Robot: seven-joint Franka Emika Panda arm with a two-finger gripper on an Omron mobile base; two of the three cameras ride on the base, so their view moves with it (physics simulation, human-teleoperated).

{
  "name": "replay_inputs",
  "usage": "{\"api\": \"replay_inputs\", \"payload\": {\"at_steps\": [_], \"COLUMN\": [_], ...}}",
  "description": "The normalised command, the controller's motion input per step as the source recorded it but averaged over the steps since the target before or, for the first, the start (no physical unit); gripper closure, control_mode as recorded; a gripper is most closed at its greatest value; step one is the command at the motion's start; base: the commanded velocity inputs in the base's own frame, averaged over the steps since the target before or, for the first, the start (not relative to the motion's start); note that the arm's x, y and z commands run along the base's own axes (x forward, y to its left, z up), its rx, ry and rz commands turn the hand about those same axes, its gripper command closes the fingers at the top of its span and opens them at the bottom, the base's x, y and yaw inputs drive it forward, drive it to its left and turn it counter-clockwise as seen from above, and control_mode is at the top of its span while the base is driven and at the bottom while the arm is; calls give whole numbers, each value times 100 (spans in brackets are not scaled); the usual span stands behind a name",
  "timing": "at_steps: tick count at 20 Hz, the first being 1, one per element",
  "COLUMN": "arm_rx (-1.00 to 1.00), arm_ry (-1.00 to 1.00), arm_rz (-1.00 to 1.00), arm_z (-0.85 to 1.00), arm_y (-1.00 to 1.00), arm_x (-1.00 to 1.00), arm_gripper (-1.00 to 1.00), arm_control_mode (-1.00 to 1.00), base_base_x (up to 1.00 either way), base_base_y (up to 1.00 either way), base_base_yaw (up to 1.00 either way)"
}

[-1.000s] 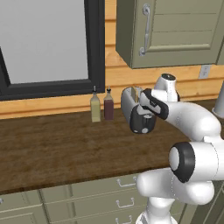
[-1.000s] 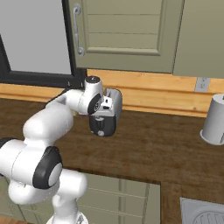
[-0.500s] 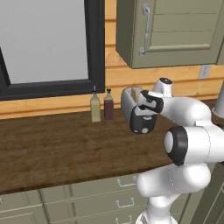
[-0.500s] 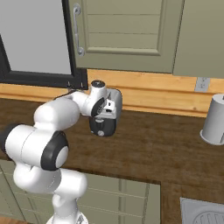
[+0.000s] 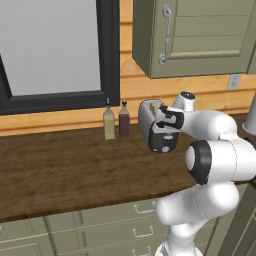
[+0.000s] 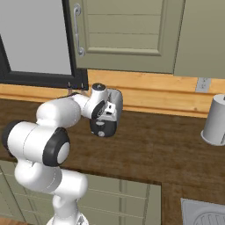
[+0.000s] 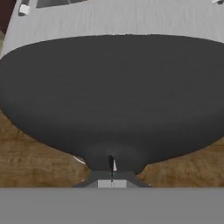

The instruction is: Start the toaster. Once the lever pops up, take the bread to the plate on the dining counter.

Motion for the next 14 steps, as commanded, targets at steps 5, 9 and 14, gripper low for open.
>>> {"api": "replay_inputs", "payload": {"at_steps": [5,9,14], "arm_rx": [0,0,2], "arm_ry": [0,0,0], "arm_rz": [0,0,0], "arm_z": [-34,-39,-57], "arm_y": [0,0,0], "arm_x": [-17,-1,-2], "arm_gripper": [100,100,100], "arm_control_mode": [-100,-100,-100], "base_base_x": [0,0,0], "base_base_y": [0,0,0], "base_base_yaw": [0,0,0]}}
